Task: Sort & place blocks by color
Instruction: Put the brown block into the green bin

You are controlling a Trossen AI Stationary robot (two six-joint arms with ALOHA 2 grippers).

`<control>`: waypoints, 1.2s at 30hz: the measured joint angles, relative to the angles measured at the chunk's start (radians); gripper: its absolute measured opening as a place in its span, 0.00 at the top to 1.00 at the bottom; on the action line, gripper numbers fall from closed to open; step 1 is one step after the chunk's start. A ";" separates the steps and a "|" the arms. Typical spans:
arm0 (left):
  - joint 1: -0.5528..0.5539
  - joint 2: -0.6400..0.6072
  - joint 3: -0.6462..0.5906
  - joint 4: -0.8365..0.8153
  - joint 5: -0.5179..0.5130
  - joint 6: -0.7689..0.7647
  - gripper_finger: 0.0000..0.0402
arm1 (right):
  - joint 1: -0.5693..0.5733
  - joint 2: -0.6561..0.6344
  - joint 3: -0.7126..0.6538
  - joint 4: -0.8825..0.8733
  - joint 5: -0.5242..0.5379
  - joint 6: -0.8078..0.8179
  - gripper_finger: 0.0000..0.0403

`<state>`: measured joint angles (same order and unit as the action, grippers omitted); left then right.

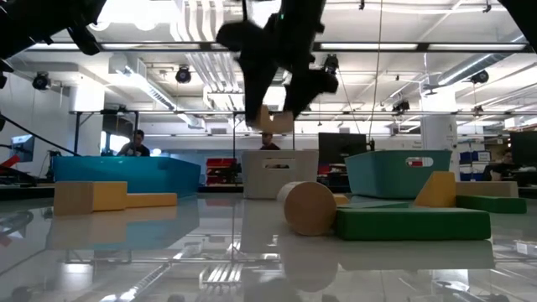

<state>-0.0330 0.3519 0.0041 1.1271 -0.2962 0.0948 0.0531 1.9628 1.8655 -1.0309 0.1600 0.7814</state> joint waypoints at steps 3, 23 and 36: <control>0.000 0.000 0.000 0.000 0.000 0.000 1.00 | -0.016 -0.023 0.047 -0.079 0.032 -0.024 0.30; 0.000 0.000 0.000 -0.001 0.000 -0.001 1.00 | -0.267 -0.350 -0.339 -0.129 0.207 0.023 0.29; 0.000 0.000 0.000 0.002 0.000 0.000 1.00 | -0.571 -0.546 -0.750 0.144 0.031 0.020 0.29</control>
<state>-0.0330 0.3519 0.0044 1.1291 -0.2958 0.0944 -0.5177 1.4166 1.1150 -0.8867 0.1912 0.8019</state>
